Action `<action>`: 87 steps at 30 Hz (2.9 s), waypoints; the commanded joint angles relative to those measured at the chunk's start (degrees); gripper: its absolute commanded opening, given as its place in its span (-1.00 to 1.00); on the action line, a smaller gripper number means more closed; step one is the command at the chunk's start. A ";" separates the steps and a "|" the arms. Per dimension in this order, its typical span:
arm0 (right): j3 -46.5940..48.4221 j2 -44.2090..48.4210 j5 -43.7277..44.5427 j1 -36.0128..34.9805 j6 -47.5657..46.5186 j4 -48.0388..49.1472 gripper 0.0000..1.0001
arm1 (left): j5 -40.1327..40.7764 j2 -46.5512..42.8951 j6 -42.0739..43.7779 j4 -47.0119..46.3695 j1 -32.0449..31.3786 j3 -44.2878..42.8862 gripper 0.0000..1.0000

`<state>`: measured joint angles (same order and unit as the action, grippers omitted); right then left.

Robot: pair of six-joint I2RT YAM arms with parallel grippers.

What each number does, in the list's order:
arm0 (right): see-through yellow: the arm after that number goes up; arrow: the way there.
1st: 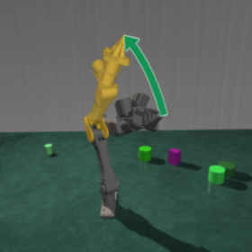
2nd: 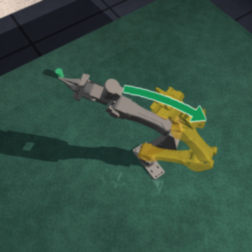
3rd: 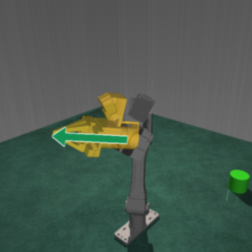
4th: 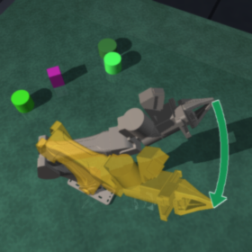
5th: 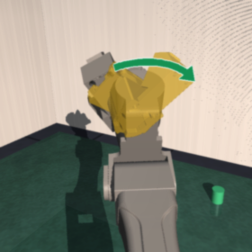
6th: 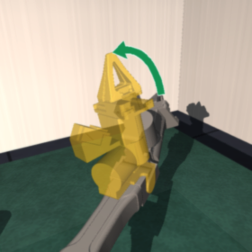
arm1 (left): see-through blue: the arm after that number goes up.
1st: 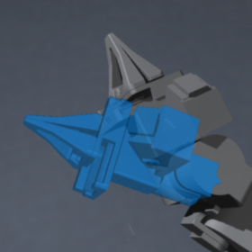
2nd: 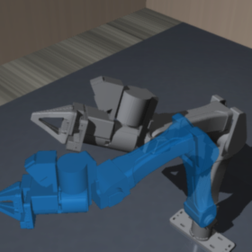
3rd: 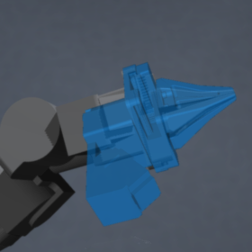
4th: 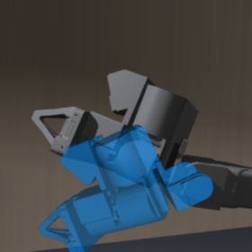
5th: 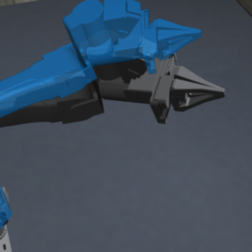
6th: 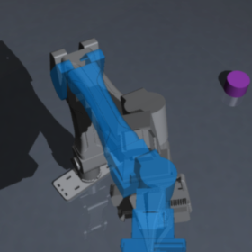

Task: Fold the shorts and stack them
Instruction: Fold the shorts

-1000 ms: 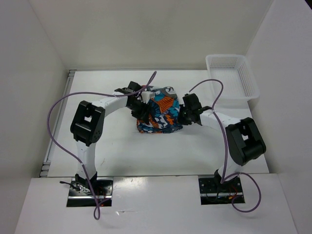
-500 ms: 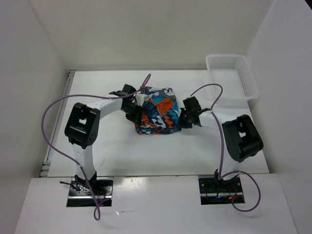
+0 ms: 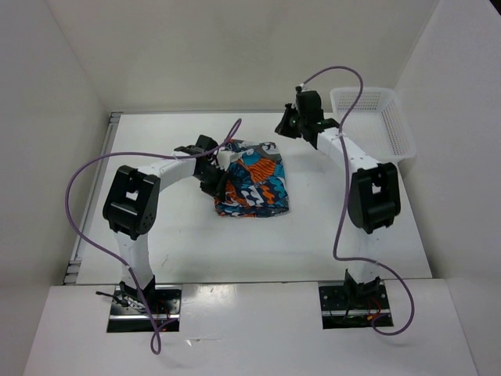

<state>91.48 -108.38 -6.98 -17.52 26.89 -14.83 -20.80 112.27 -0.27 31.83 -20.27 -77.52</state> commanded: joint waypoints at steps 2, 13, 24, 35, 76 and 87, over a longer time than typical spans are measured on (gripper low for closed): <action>7.63 -11.23 -6.19 -0.67 -2.90 -5.29 -1.00 | 0.76 -3.11 0.27 0.60 0.41 -2.37 -0.48; 11.09 -16.50 -6.82 -2.34 -4.66 -7.58 -1.00 | 0.23 -1.35 0.27 1.65 0.93 -2.90 -0.46; 36.04 -40.15 -7.62 -1.12 -1.68 -19.79 -1.00 | 0.93 -0.82 0.27 5.08 0.94 -1.85 -0.44; 42.46 -36.82 -1.54 0.73 2.11 -19.27 -1.00 | 3.39 -4.51 0.27 5.17 0.94 2.02 -0.37; -17.39 29.98 1.71 18.75 -11.51 -20.85 1.00 | 1.46 -25.17 0.27 -4.06 36.00 -1.23 0.64; -18.97 32.18 1.18 18.75 -12.04 -20.85 1.00 | 1.20 -26.75 0.27 -4.59 36.00 -0.18 0.71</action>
<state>73.12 -78.72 -5.10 1.28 15.77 -36.47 -19.33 87.85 -0.23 28.99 15.35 -78.37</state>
